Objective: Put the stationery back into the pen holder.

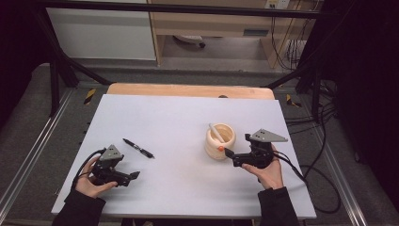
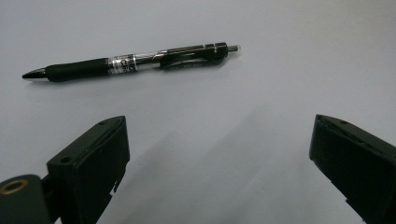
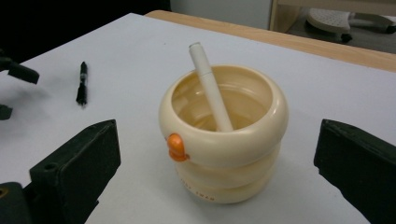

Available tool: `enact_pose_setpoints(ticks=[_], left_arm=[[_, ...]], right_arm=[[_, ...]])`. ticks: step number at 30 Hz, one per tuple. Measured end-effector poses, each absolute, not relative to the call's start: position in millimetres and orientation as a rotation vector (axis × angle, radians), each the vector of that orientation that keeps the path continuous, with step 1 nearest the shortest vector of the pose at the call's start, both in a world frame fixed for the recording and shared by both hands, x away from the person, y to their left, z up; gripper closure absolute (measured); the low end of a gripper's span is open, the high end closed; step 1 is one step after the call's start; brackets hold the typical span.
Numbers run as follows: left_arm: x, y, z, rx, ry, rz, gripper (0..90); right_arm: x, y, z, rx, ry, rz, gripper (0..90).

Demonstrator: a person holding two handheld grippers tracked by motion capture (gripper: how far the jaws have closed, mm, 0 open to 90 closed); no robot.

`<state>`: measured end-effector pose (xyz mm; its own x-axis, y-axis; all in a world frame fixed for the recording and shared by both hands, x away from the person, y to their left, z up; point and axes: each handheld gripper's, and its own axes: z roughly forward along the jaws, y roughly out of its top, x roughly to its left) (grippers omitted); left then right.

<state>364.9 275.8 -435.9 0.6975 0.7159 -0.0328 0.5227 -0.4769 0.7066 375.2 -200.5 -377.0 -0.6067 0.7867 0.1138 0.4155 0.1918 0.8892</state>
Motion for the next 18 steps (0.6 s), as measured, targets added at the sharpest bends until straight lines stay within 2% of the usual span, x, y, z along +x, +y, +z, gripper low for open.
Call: enact_pose_setpoints(ticks=[7, 18], left_arm=[[365.1, 277.1, -435.1, 2.184, 0.945, 0.352, 4.7], [363.3, 282.9, -434.5, 2.172, 0.951, 0.365, 4.7]], right_arm=[[363.2, -201.7, -384.3, 1.098, 2.166, 1.364, 0.6], [349.0, -178.7, -387.4, 1.043, 2.267, 1.349, 1.9]])
